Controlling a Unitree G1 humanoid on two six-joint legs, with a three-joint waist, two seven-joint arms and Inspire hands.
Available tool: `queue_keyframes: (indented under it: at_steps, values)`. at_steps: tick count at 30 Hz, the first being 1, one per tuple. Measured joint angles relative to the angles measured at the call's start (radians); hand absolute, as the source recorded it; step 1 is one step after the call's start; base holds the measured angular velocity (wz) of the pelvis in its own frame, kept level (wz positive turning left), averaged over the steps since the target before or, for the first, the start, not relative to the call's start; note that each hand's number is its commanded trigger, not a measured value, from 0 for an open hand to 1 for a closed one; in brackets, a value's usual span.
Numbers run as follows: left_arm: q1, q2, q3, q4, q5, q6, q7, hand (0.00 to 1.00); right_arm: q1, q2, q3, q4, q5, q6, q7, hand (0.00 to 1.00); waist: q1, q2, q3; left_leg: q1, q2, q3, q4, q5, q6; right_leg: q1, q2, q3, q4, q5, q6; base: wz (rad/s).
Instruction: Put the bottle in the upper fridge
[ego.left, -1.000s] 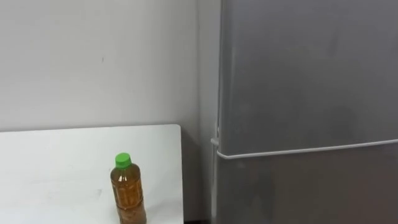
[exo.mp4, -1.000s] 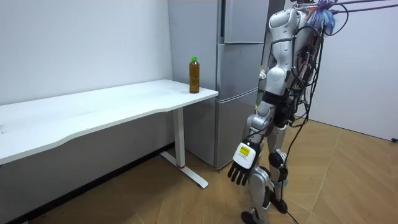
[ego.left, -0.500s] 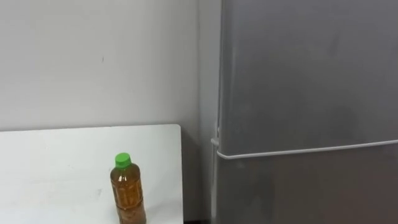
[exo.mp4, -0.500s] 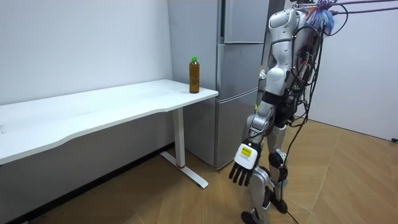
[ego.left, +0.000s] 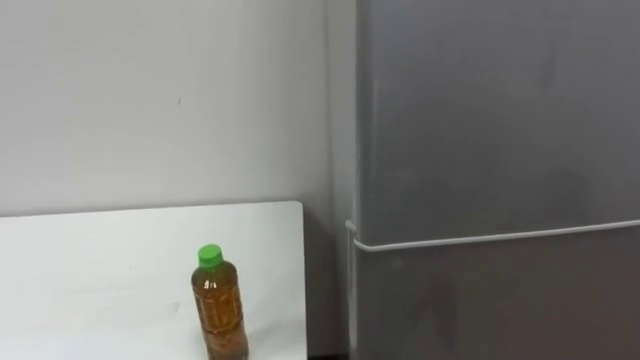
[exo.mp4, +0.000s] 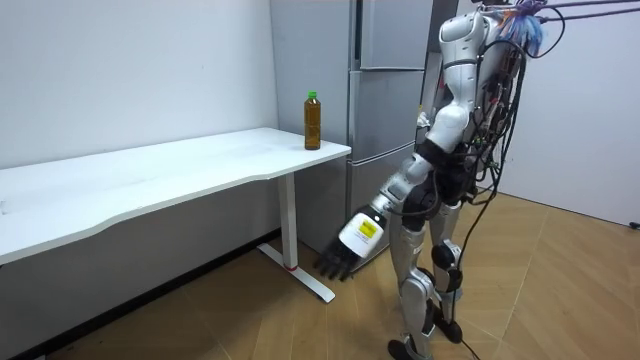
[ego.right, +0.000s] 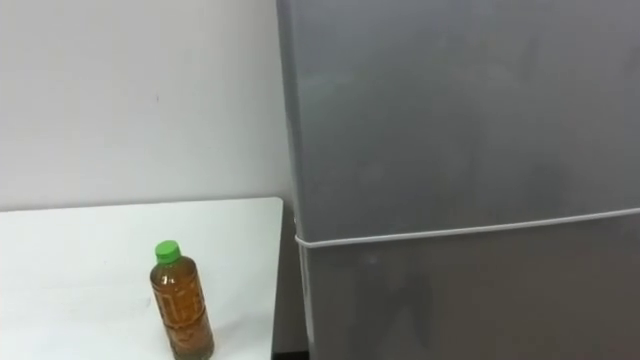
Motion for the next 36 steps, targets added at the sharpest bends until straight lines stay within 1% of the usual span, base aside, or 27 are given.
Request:
queue_keyframes:
  at_steps: [1,2,3,4,5,6,7,9,10,11,13,16,18,19,21,22,23,24,25,26,27,28,29,30,32,33,36]
  values:
    - [-0.001,0.0,0.001,-0.032,-0.005,-0.01,0.01,0.0,0.002,0.0,-0.001,-0.007,-0.01,0.0,0.0,0.0,0.003,0.001,-0.0009,-0.001,0.0,0.0,0.0,0.0,0.0,-0.003,0.0,0.003,0.002,0.0,0.0,0.0]
    - [-0.001,0.0,0.009,-0.082,-0.013,-0.032,0.032,0.0,0.013,0.0,-0.004,-0.023,-0.024,-0.002,0.0,0.0,0.005,0.004,-0.001,-0.002,0.0,0.001,0.0,0.0,0.0,-0.007,-0.001,0.006,0.01,-0.001,-0.001,-0.06]
    - [0.0,0.0,0.021,-0.134,-0.021,-0.037,0.05,0.0,0.016,0.002,-0.003,-0.027,-0.022,-0.014,0.0,0.0,0.008,0.01,-0.0047,0.001,-0.001,0.001,-0.001,0.0,0.0,-0.005,-0.001,0.008,0.01,-0.003,-0.001,-0.07]
    - [0.007,0.0,0.029,-0.21,-0.035,-0.037,0.077,0.0,0.02,0.006,-0.003,-0.027,-0.021,-0.022,-0.003,0.0,0.008,0.006,-0.0044,0.003,-0.001,0.001,-0.001,0.0,0.0,-0.004,-0.001,0.011,0.01,-0.004,0.0,-0.04]
    - [0.009,0.0,0.031,-0.257,-0.043,-0.038,0.094,0.0,0.02,0.007,-0.003,-0.027,-0.019,-0.022,-0.005,0.0,0.01,0.008,-0.0059,0.003,-0.001,0.001,-0.001,0.0,0.0,-0.004,-0.001,0.012,0.01,-0.004,0.0,-0.04]
    - [0.009,0.0,0.034,-0.35,-0.051,-0.039,0.12,0.0,0.021,0.007,-0.002,-0.027,-0.02,-0.022,-0.006,0.0,0.018,0.006,-0.0065,0.003,-0.001,0.002,-0.001,0.0,0.0,-0.004,-0.001,0.016,0.01,-0.004,0.0,-0.05]
    - [0.006,0.0,0.04,-0.429,-0.05,-0.052,0.135,0.0,0.029,0.007,-0.002,-0.027,-0.023,-0.022,-0.006,0.0,0.028,0.003,-0.0062,0.004,-0.001,0.006,-0.003,0.0,0.0,-0.005,-0.001,0.02,0.011,-0.004,0.0,-0.07]
    - [-0.01,0.006,0.056,-0.512,-0.046,-0.073,0.154,0.0,0.027,0.008,-0.004,-0.026,-0.031,-0.022,-0.006,0.0,0.028,0.003,-0.0058,0.002,-0.002,0.007,0.0,0.0,0.0,-0.006,-0.002,0.02,0.011,-0.004,0.0,-0.03]
    - [-0.023,0.01,0.066,-0.577,-0.05,-0.072,0.167,0.0,0.026,0.007,-0.004,-0.026,-0.034,-0.022,-0.004,0.0,0.026,0.001,-0.0051,0.0,-0.003,0.007,0.001,0.0,0.0,-0.004,-0.003,0.021,0.011,-0.004,0.001,0.0]
    - [-0.023,0.015,0.067,-0.611,-0.05,-0.074,0.174,0.0,0.026,0.007,-0.004,-0.027,-0.033,-0.022,-0.002,0.0,0.026,-0.003,-0.0027,0.001,-0.003,0.008,0.001,0.0,0.0,-0.004,-0.003,0.021,0.012,-0.004,0.001,0.0]
    - [-0.024,0.037,0.065,-0.732,-0.051,-0.076,0.174,0.0,0.029,0.01,-0.002,-0.027,-0.017,-0.021,-0.002,0.0,0.022,-0.005,0.0003,0.001,-0.003,0.008,0.001,0.0,0.0,-0.005,-0.003,0.021,0.011,-0.005,0.002,0.0]
    - [-0.046,0.04,0.066,-0.824,-0.051,-0.076,0.164,0.0,0.025,0.011,-0.002,-0.027,-0.02,-0.02,-0.005,0.0,0.011,-0.007,0.002,-0.001,-0.004,0.003,0.001,0.0,0.0,-0.012,-0.004,0.02,0.013,-0.008,0.002,0.03]
    - [-0.065,0.04,0.063,-0.859,-0.052,-0.076,0.147,0.0,0.022,0.012,0.0,-0.027,-0.019,-0.019,0.001,0.0,-0.001,-0.007,0.0014,-0.004,-0.004,0.001,0.002,0.0,0.0,-0.013,-0.003,0.018,0.011,-0.008,0.002,0.07]
    - [-0.082,0.04,0.045,-0.89,-0.052,-0.074,0.149,0.0,0.021,0.015,0.008,-0.025,-0.007,-0.019,0.001,0.0,-0.005,-0.005,0.0008,-0.004,-0.004,-0.002,0.006,0.001,0.0,-0.01,-0.002,0.017,0.01,-0.008,0.002,0.07]
    - [-0.118,0.04,0.014,-0.93,-0.051,-0.075,0.143,0.0,0.016,0.018,0.011,-0.023,0.003,-0.019,0.001,0.0,-0.012,-0.008,0.004,-0.009,-0.004,-0.004,0.009,0.001,0.0,-0.01,-0.002,0.015,0.01,-0.007,0.001,0.02]
    - [-0.136,0.041,-0.005,-0.943,-0.052,-0.075,0.131,0.0,0.013,0.018,0.013,-0.024,0.003,-0.019,0.002,0.0,-0.022,-0.008,0.0045,-0.009,-0.004,-0.004,0.009,0.001,0.0,-0.009,-0.002,0.015,0.01,-0.007,0.001,0.0]
    - [-0.14,0.041,-0.014,-0.952,-0.052,-0.075,0.127,0.0,0.01,0.019,0.016,-0.024,0.003,-0.019,0.002,0.0,-0.03,-0.008,0.0047,-0.009,-0.005,-0.005,0.009,0.001,0.0,-0.009,-0.002,0.015,0.01,-0.007,0.001,0.0]
    - [-0.15,0.041,-0.038,-0.97,-0.052,-0.075,0.117,0.0,0.005,0.023,0.018,-0.024,0.003,-0.02,0.002,0.0,-0.045,-0.007,0.006,-0.009,-0.005,-0.005,0.009,0.001,0.0,-0.008,-0.003,0.014,0.009,-0.007,0.001,0.0]
    - [-0.173,0.041,-0.058,-0.975,-0.05,-0.075,0.102,0.0,-0.01,0.025,0.019,-0.025,-0.004,-0.02,0.002,0.0,-0.06,-0.008,0.0094,-0.011,-0.005,-0.004,0.009,0.001,0.0,-0.01,-0.003,0.012,0.01,-0.008,0.001,0.0]
    - [-0.189,0.041,-0.07,-0.975,-0.05,-0.075,0.093,0.0,-0.015,0.024,0.019,-0.024,-0.008,-0.02,0.003,0.0,-0.066,-0.007,0.0119,-0.01,-0.005,-0.003,0.009,0.001,0.0,-0.011,-0.003,0.013,0.01,-0.008,0.001,0.0]
    - [-0.218,0.04,-0.094,-0.975,-0.05,-0.075,0.073,0.0,-0.021,0.024,0.019,-0.022,-0.011,-0.02,0.004,0.0,-0.082,-0.011,0.0157,-0.01,-0.005,-0.002,0.008,0.001,0.0,-0.013,-0.003,0.013,0.01,-0.008,0.001,-0.04]
    - [-0.238,0.04,-0.122,-0.976,-0.051,-0.074,0.043,0.0,-0.027,0.026,0.019,-0.024,-0.011,-0.02,0.004,0.0,-0.088,-0.011,0.0163,-0.012,-0.005,0.001,0.008,0.001,0.0,-0.017,-0.003,0.016,0.01,-0.008,0.001,-0.05]
    - [-0.244,0.04,-0.135,-0.978,-0.051,-0.072,0.028,0.0,-0.028,0.027,0.019,-0.024,-0.011,-0.02,0.004,0.0,-0.091,-0.011,0.016,-0.013,-0.005,0.002,0.008,0.001,0.0,-0.019,-0.003,0.018,0.01,-0.008,0.001,-0.09]
    - [-0.255,0.041,-0.157,-0.989,-0.051,-0.063,-0.006,0.0,-0.033,0.028,0.02,-0.024,-0.011,-0.019,0.005,0.0,-0.104,-0.009,0.0163,-0.015,-0.005,0.003,0.007,0.001,0.0,-0.023,-0.003,0.021,0.01,-0.007,0.001,-0.1]
    - [-0.26,0.041,-0.19,-1.019,-0.053,-0.055,-0.046,0.0,-0.043,0.029,0.023,-0.026,-0.011,-0.019,0.006,0.0,-0.118,-0.008,0.0135,-0.024,-0.005,0.008,0.008,0.001,0.0,-0.031,-0.002,0.026,0.013,-0.007,0.001,-0.11]
    - [-0.273,0.04,-0.219,-1.026,-0.064,-0.053,-0.074,0.0,-0.042,0.026,0.035,-0.027,-0.01,-0.019,0.006,0.0,-0.124,-0.008,0.013,-0.026,-0.004,0.006,0.008,0.001,0.0,-0.032,-0.002,0.029,0.014,-0.006,0.001,-0.05]
    - [-0.306,0.038,-0.293,-1.026,-0.08,-0.027,-0.14,0.0,-0.052,0.027,0.052,-0.026,-0.011,-0.019,0.006,0.0,-0.148,-0.013,0.0103,-0.02,-0.004,0.005,0.006,0.001,0.0,-0.03,0.001,0.04,0.012,-0.006,0.0,-0.06]
